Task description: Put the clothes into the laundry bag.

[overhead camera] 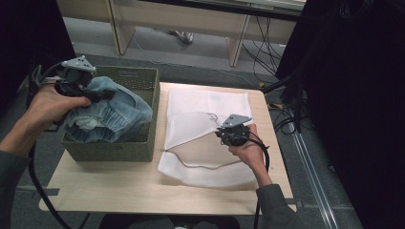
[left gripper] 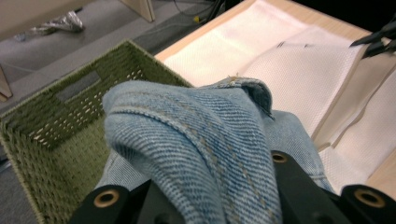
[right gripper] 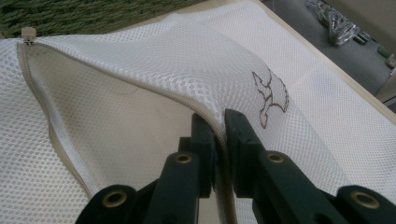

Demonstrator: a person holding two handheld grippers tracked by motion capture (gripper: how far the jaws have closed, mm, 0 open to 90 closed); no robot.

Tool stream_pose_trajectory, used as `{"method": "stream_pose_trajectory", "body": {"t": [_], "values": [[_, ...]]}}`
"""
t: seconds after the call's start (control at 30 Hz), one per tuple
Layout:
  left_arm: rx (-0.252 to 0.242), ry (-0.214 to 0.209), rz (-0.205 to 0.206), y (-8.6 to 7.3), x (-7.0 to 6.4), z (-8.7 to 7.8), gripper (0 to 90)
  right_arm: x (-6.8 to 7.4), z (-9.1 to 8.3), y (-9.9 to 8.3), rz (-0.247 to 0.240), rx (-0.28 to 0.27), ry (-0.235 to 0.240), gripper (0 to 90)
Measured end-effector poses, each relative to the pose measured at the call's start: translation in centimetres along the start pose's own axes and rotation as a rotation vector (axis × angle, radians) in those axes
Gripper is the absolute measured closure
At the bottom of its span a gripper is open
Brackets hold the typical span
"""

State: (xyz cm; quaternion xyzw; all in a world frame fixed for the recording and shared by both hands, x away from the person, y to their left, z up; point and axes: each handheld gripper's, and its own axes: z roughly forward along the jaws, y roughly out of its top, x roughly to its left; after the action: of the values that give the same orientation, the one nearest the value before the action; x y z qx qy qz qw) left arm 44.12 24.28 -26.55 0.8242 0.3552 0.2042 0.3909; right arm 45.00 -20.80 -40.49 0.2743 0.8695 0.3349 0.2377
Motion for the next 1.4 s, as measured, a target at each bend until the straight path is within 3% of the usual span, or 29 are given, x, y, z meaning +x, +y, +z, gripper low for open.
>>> {"method": "stream_pose_trajectory", "body": {"t": [0.07,0.13,0.17,0.2,0.33,0.4,0.43,0.47,0.6,0.73,0.77,0.8,0.83,0.9,1.03,1.2,1.3,1.33,1.4], "values": [[-0.015,0.002,-0.003,0.2,-0.2,-0.4,79.2,0.0,0.1,0.0,-0.005,0.000,-0.002,83.1],[-0.032,-0.005,0.024,0.6,-0.4,-0.8,79.1,0.0,0.1,0.0,-0.001,0.000,0.001,83.0],[-0.034,-0.010,0.005,0.7,-0.7,-1.0,79.1,0.0,0.1,0.0,-0.004,-0.002,0.002,83.1],[-0.037,-0.014,0.032,1.0,-0.6,-1.3,79.2,0.0,0.0,0.0,-0.001,0.001,0.003,83.1],[-0.071,-0.021,0.020,1.5,-0.7,-2.4,79.1,-0.1,0.0,0.0,-0.015,-0.006,0.000,83.6],[-0.082,-0.021,0.024,1.8,-0.8,-3.2,79.1,0.0,-0.1,-0.1,0.008,-0.003,-0.007,83.8],[-0.088,-0.030,0.004,1.9,-1.0,-3.5,79.2,0.0,-0.2,-0.1,0.010,-0.003,-0.008,83.9],[-0.102,-0.034,0.027,2.1,-1.0,-3.9,79.2,-0.2,-0.1,0.0,-0.014,-0.006,-0.004,84.1],[-0.142,-0.054,0.018,2.9,-2.0,-5.5,79.2,-0.2,-0.2,0.0,0.006,-0.007,-0.009,84.8],[-0.188,-0.107,0.008,3.8,-2.8,-6.5,79.4,-0.4,-0.3,0.1,-0.019,-0.017,-0.010,84.9],[-0.192,-0.117,0.012,3.9,-3.0,-6.6,79.4,-0.2,-0.5,0.2,0.004,-0.012,-0.013,84.9],[-0.202,-0.133,0.013,4.2,-3.7,-6.7,79.3,-0.2,-0.5,0.2,0.007,-0.010,-0.011,85.0],[-0.194,-0.145,0.026,4.4,-4.1,-6.8,79.3,-0.5,-0.6,0.3,-0.021,-0.023,-0.009,85.1],[-0.199,-0.168,0.045,4.9,-5.3,-6.9,79.2,-0.5,-0.5,0.3,-0.015,-0.028,-0.012,85.1],[-0.231,-0.285,0.062,6.3,-7.4,-7.0,79.1,-0.5,-0.6,0.2,-0.002,-0.018,-0.010,85.2],[-0.218,-0.383,0.081,6.8,-10.4,-5.5,79.0,-0.7,-0.7,0.3,-0.012,-0.031,-0.013,85.6],[-0.205,-0.444,0.107,6.6,-12.5,-3.3,78.8,-0.6,-1.0,0.3,0.003,-0.033,-0.020,85.6],[-0.201,-0.451,0.110,6.6,-13.0,-2.8,78.8,-0.8,-1.0,0.4,-0.019,-0.045,-0.019,85.6],[-0.180,-0.480,0.122,6.5,-14.0,-1.2,78.7,-0.7,-1.1,0.4,0.002,-0.040,-0.016,85.6]]}}
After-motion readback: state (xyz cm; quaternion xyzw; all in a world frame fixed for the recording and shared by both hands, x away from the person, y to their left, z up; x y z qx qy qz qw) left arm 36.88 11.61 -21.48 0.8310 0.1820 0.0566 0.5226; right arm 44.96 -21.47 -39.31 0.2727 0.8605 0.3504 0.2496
